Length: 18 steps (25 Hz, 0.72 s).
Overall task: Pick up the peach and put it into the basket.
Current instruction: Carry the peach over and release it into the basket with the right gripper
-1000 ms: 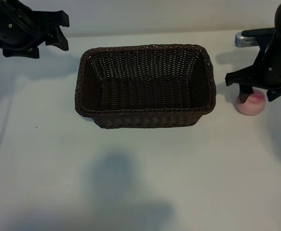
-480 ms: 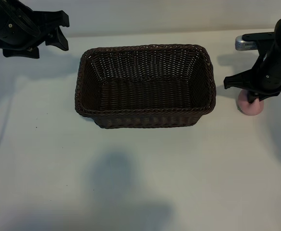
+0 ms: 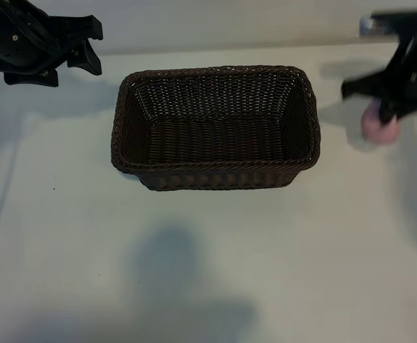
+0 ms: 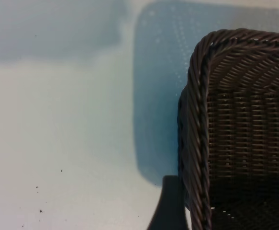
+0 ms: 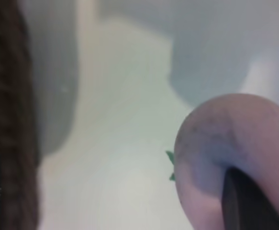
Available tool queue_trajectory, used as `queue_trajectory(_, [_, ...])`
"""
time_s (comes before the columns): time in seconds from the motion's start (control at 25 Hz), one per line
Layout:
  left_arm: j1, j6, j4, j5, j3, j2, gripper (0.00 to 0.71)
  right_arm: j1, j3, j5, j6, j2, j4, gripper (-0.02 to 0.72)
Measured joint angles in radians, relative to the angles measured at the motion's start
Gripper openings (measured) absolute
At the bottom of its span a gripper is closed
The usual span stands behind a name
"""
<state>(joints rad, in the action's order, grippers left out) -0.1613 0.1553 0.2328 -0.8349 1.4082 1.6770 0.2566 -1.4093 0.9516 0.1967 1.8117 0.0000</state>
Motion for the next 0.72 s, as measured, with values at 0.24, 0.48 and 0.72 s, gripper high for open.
queue_trajectory(0.24, [0.000,0.003,0.000,0.000,0.000,0.000,0.585,0.000,-0.167,0.146,-0.002,-0.032,-0.014,0.043])
queue_trajectory(0.48, [0.000,0.002,0.000,0.000,0.000,0.000,0.585,0.031,-0.186,0.170,-0.003,-0.031,0.000,0.043])
queue_trajectory(0.72, [0.000,0.002,0.000,0.000,0.000,0.000,0.585,0.173,-0.194,0.128,0.006,-0.029,0.040,0.043])
